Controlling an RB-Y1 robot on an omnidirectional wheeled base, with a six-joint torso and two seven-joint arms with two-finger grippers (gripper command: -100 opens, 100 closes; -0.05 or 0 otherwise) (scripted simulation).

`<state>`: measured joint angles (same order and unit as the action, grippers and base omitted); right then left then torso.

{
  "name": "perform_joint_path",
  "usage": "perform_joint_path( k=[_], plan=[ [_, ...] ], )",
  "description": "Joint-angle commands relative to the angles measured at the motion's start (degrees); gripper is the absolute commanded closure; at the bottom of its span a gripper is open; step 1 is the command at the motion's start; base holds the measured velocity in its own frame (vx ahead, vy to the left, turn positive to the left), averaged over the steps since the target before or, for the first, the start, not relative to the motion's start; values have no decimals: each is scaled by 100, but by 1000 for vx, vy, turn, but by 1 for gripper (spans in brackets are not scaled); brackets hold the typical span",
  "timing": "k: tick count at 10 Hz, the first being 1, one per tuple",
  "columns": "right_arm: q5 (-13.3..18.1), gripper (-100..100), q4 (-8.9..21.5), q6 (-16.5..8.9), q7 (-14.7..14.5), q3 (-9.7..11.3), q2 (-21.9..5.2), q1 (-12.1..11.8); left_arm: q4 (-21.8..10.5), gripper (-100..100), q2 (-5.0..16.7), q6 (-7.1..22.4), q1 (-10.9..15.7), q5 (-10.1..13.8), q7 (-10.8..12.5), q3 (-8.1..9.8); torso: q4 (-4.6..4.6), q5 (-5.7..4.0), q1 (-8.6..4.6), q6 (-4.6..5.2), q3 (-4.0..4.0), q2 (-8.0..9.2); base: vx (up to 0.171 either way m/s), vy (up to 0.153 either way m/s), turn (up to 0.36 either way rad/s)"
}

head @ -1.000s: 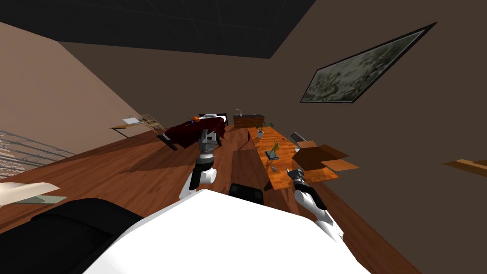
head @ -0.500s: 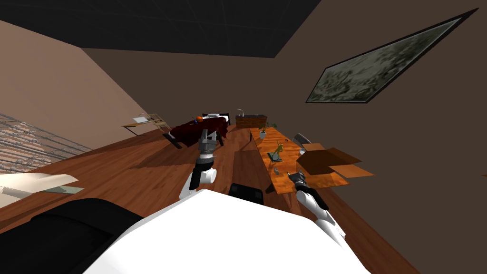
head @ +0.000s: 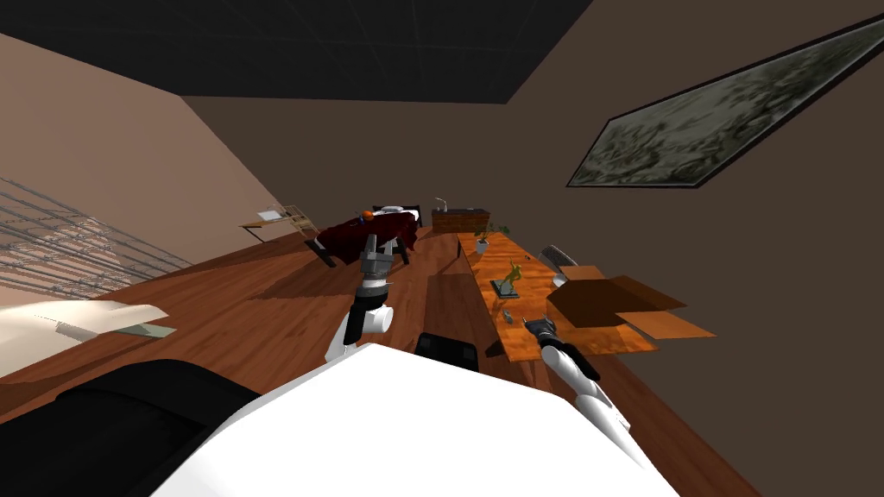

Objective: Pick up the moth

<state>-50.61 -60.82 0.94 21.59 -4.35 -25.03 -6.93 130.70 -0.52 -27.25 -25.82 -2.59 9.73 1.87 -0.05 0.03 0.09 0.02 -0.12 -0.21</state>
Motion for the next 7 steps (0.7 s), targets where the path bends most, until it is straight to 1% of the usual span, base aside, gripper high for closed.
perform_joint_path(
  k=[1,2,3,4,5,6,7],
  plan=[
    [-286,-100,286,-286,211,-23,-62,201,0,0,0,0,0,0,0,0,0,0,0,0,0,0,72,3,130],
    [-328,-100,471,-292,211,-23,-62,201,0,0,0,0,0,0,0,0,0,-1,-6,-4,-2,-5,64,-4,97],
    [-584,-100,672,-500,396,-29,-117,346,0,0,0,0,0,0,0,0,-1,-2,-10,0,-1,-2,73,-2,130],
    [-598,-100,851,-527,396,-29,-117,346,0,0,0,0,0,0,0,0,0,-2,-9,-3,-3,-5,62,-4,80],
    [-829,-100,1041,-728,573,-32,-164,483,0,0,0,0,0,0,0,0,-1,-3,-9,0,-1,-1,65,1,124],
    [-854,-100,1179,-758,573,-32,-164,483,0,0,0,0,0,0,0,0,0,-2,-8,-2,-1,-3,56,-11,86],
    [-854,-100,1179,-758,573,-32,-164,483,0,0,0,0,0,0,0,0,0,-2,-10,1,1,2,25,-13,2]
  ],
)
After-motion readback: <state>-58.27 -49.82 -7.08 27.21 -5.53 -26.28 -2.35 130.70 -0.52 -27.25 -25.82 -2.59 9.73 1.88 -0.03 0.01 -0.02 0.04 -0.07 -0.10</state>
